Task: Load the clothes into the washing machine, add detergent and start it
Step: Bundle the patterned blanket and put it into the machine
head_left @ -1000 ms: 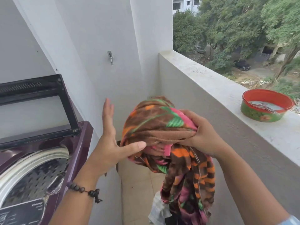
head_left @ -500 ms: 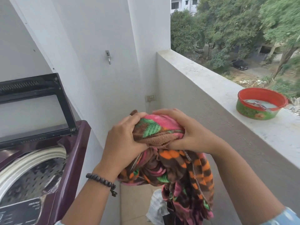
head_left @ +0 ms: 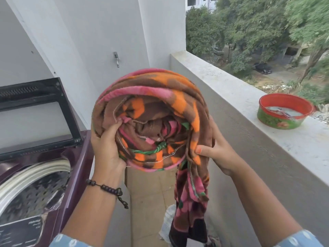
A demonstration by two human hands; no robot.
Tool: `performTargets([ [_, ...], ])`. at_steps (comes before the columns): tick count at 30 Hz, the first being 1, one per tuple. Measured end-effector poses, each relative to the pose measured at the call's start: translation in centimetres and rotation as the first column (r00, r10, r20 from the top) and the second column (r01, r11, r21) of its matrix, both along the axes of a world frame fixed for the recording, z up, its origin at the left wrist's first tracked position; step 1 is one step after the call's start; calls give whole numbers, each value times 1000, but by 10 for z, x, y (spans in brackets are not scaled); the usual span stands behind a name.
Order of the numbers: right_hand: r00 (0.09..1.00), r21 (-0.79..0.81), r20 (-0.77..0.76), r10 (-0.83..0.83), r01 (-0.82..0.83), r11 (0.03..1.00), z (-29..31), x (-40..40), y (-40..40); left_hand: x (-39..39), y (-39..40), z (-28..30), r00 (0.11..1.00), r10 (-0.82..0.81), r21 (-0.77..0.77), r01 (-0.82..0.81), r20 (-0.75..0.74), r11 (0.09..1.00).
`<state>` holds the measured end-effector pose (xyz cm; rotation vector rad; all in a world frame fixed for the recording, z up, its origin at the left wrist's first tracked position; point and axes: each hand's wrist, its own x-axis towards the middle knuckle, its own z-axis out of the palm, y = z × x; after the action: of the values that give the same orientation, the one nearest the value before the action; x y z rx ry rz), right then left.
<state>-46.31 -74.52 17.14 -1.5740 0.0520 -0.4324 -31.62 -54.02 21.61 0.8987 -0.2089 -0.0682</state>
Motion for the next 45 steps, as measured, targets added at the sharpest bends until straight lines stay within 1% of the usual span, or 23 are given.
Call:
performTargets([
  [3,999,75,-1,-46,46,996,2,10,8,-8,-5,-9,982,-151,-7,151,-115,988],
  [6,990,193,-4,-143,141,971,6,16,8,-16,-7,-20,964,-251,60,256,-83,965],
  [8,976,209,8,-216,210,955,6,18,4,-18,-4,-26,937,-346,140,348,-43,927],
  [10,955,184,51,-293,279,942,5,21,0,-15,1,-34,914,-403,263,397,-34,879],
  [12,937,125,112,-330,316,940,4,23,-3,-9,11,-38,896,-444,400,410,-8,820],
  [14,928,39,156,-339,338,940,3,25,-7,-3,24,-39,862,-504,536,404,47,741],
  [16,929,-61,178,-324,339,939,3,27,-8,-3,31,-26,833,-551,630,400,53,666],
  [18,933,-216,206,-295,338,916,4,30,-6,-7,31,-8,820,-563,759,303,100,576],
  [19,933,-312,223,-283,343,886,5,32,-4,-12,27,1,802,-577,842,197,157,502],
  [21,940,-470,249,-233,327,820,12,32,4,-20,13,15,711,-644,952,-125,283,280],
  [22,950,-533,245,-195,300,791,16,32,8,-23,6,18,654,-683,942,-289,325,172],
  [23,959,-583,232,-159,269,767,20,32,11,-25,0,18,602,-717,905,-414,352,97],
  [24,967,-624,216,-133,242,743,23,31,13,-23,-4,14,571,-733,870,-489,370,58],
  [25,972,-655,201,-121,225,721,26,30,14,-24,-8,13,556,-731,849,-525,396,60],
  [26,974,-682,193,-118,220,697,29,29,15,-22,-10,12,553,-711,839,-535,434,96],
  [27,974,-708,195,-119,223,670,31,28,15,-20,-10,11,549,-686,836,-525,477,161],
  [29,971,-736,203,-123,235,635,36,23,15,-16,-10,5,562,-618,831,-442,549,336],
  [31,970,-717,214,-119,239,655,41,18,15,-16,-10,1,591,-539,797,-382,600,468],
  [36,972,-630,217,-90,211,747,43,10,8,-15,-13,0,659,-375,690,-310,652,654],
  [38,987,-518,137,-84,144,843,40,2,1,-13,-12,2,695,-291,627,-291,658,722],
  [40,996,-351,72,-61,82,933,33,-7,-7,-9,-8,3,748,-185,549,-273,638,790],
  [43,997,-119,41,-64,69,990,15,-13,-20,-3,-3,3,840,-26,396,-228,542,889],
  [45,999,-32,23,-44,45,998,5,-14,-23,-3,-4,4,886,52,274,-197,460,941],
])
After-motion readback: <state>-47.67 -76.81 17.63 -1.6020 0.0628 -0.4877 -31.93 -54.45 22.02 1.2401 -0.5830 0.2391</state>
